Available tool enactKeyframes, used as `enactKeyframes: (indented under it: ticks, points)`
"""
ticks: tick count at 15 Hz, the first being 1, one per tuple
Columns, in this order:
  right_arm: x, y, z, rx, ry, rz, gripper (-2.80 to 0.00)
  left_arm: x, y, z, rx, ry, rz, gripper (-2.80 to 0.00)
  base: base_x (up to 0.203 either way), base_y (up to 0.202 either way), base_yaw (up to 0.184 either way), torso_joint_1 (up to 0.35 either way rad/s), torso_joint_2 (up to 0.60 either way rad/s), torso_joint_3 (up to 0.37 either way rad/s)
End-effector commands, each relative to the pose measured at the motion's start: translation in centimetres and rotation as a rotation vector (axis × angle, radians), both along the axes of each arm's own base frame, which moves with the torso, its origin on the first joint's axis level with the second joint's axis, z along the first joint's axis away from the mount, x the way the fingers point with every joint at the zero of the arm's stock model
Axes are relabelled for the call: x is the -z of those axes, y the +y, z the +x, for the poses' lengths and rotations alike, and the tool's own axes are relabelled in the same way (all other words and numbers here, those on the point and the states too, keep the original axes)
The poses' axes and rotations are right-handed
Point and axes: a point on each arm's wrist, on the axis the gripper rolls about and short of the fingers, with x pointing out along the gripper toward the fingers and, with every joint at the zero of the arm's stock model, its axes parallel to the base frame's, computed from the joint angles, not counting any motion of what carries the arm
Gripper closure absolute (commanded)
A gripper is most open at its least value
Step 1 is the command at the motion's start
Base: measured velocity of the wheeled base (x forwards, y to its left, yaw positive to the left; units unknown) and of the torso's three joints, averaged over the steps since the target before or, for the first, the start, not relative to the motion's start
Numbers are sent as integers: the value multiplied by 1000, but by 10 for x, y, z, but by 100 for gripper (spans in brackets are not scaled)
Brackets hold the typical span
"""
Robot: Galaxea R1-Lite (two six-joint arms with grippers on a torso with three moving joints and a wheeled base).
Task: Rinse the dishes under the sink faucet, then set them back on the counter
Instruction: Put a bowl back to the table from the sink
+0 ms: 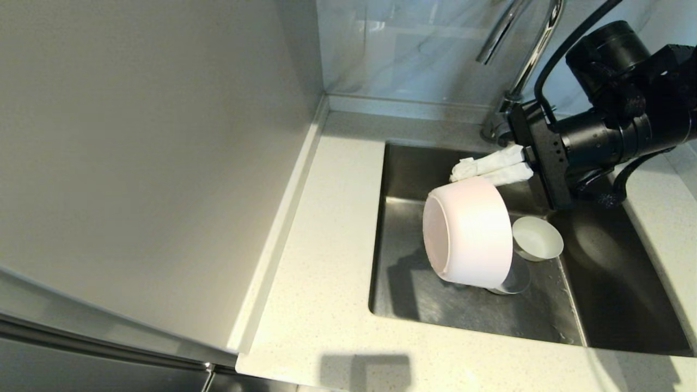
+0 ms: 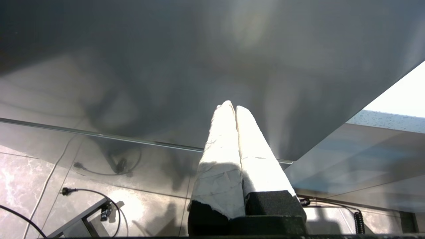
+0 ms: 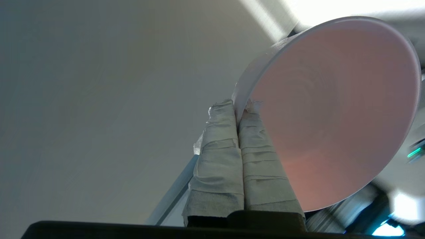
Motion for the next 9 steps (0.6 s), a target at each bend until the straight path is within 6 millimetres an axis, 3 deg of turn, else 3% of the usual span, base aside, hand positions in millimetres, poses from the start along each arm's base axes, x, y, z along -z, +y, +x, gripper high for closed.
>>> enactKeyframes:
  ticks: [1,6,9]
  points:
    - [1,3,4,-41,104,84,0,0,0,0,-1,-3,-1,0,0,0,0,0,0,0]
    - [5,7,11,-99,273,181,0,0,0,0,-1,-3,-1,0,0,0,0,0,0,0]
    - [4,7,11,-117,288,197,0,0,0,0,-1,-3,-1,0,0,0,0,0,0,0]
